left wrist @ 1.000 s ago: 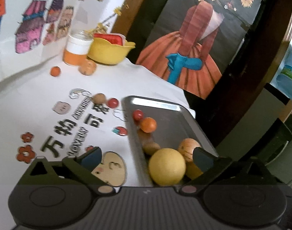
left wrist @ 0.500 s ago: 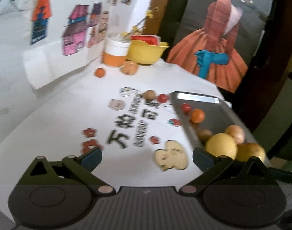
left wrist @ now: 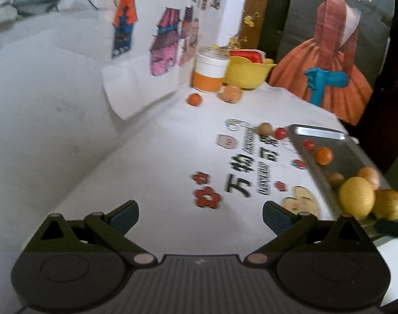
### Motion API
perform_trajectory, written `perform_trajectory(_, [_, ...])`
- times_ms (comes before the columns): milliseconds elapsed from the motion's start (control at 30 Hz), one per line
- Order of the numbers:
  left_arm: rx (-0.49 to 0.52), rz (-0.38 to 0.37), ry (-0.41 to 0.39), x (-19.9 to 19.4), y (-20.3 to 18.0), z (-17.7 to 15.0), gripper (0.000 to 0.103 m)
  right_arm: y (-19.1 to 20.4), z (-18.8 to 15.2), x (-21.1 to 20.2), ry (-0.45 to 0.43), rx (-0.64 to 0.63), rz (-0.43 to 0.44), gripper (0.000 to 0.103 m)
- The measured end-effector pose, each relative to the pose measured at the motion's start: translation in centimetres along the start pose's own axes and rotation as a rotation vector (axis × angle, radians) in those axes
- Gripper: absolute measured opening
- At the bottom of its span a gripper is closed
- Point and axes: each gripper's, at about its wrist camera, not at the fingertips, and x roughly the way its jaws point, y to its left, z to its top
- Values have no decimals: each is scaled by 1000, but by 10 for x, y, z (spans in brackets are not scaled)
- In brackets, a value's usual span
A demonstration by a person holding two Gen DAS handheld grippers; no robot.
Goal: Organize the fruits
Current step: 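Withdraw both open tools from the tray toward the small brown fruit and tomato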
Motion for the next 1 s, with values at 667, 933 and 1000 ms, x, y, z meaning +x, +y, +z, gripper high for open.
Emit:
perform_trajectory(667, [46, 78, -133, 3, -6, 50, 103, -70, 131, 1, -201, 93, 26, 102])
perform_trajectory(933, [29, 36, -195, 29, -13, 84, 103, -108, 194, 30, -168, 92, 110, 102])
perform_trajectory(1000, [29, 22, -194, 40, -16, 91, 103, -117, 209, 48, -125, 125, 155, 102])
